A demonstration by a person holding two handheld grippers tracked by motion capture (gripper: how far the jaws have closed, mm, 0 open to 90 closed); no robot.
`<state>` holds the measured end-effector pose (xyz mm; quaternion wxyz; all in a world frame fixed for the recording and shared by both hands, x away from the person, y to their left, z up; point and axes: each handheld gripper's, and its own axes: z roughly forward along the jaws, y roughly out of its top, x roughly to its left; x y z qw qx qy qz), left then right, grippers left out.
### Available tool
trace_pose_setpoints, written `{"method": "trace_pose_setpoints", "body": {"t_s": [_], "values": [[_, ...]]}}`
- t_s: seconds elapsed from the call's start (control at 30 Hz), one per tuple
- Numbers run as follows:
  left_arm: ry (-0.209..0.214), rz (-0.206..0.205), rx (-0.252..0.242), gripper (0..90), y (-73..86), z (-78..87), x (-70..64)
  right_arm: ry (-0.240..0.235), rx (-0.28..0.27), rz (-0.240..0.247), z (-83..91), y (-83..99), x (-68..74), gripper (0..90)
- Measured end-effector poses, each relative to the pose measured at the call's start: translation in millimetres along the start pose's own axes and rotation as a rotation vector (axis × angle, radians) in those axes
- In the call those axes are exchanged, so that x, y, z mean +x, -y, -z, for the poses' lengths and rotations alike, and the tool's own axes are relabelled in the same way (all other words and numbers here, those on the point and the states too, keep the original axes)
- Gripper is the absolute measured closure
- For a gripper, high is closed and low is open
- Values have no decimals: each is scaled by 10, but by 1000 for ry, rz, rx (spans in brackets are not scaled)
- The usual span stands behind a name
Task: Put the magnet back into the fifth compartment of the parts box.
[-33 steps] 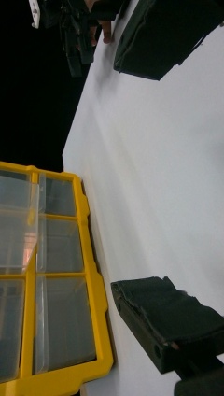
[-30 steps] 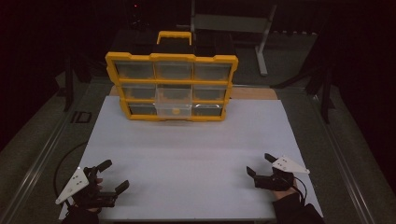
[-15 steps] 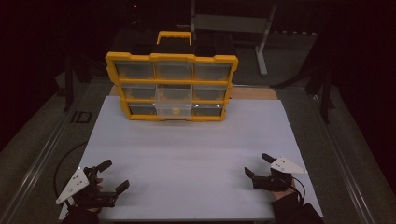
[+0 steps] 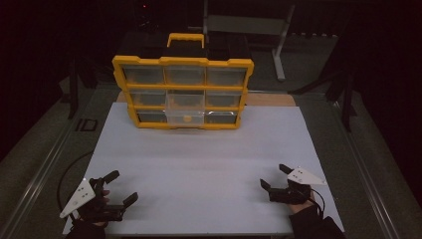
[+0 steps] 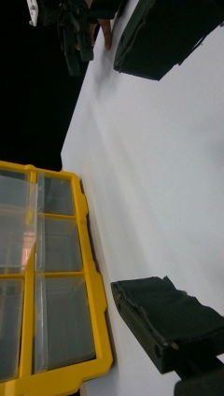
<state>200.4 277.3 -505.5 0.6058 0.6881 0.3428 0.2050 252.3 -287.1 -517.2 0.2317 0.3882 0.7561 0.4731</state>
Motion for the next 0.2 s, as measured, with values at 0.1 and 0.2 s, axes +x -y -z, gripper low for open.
{"method": "trace_pose_setpoints", "body": {"t_s": [0.1,0.2], "values": [[-1,0,0,0,0,-1,1,2,4,1,-2,-2,1,88],[-1,0,1,0,0,-2,0,2,6,3,-3,-2,2,88]]}}
